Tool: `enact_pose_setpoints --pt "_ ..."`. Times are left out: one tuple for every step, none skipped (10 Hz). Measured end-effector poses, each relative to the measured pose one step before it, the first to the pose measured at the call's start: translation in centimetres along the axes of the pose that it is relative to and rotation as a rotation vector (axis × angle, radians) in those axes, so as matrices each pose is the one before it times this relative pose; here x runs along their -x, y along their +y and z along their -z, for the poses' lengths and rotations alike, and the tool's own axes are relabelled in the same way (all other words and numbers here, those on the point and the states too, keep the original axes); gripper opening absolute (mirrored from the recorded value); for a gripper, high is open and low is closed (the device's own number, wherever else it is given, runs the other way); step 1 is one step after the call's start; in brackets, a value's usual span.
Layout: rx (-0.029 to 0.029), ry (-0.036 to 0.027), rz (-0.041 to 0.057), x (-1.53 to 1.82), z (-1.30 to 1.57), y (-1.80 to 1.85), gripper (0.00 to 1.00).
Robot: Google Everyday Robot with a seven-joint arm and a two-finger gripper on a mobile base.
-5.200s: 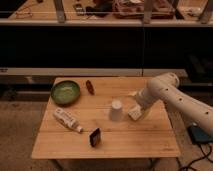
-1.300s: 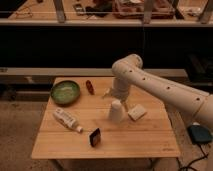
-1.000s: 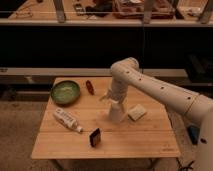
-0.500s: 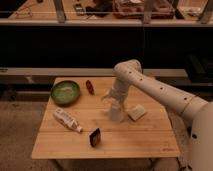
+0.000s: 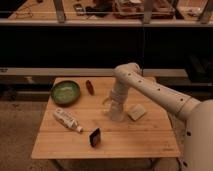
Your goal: Place the ceramic cup over the eraser
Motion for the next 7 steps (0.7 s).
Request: enact_pose_setpoints --pt "-0.00186 0.00020 0.00416 -0.113 -0.186 0.001 0.43" --pt "0.00119 0.00365 0.00647 -0.024 -0.066 -0.118 0.35" --pt "0.00734 0.01473 0.01612 0.052 0.124 -0.170 0.21" --pt "0.00056 0.00794 0.01320 0.209 0.315 -0.088 0.12" --pt "-0.01460 0.01039 0.02707 0.708 1.100 -0.616 0.04" --pt "-0.01393 0.01603 0.03709 1.151 1.627 -0.646 0.00" --pt "-0.01984 0.01992 0.04563 1.597 2.320 -0.930 0.00"
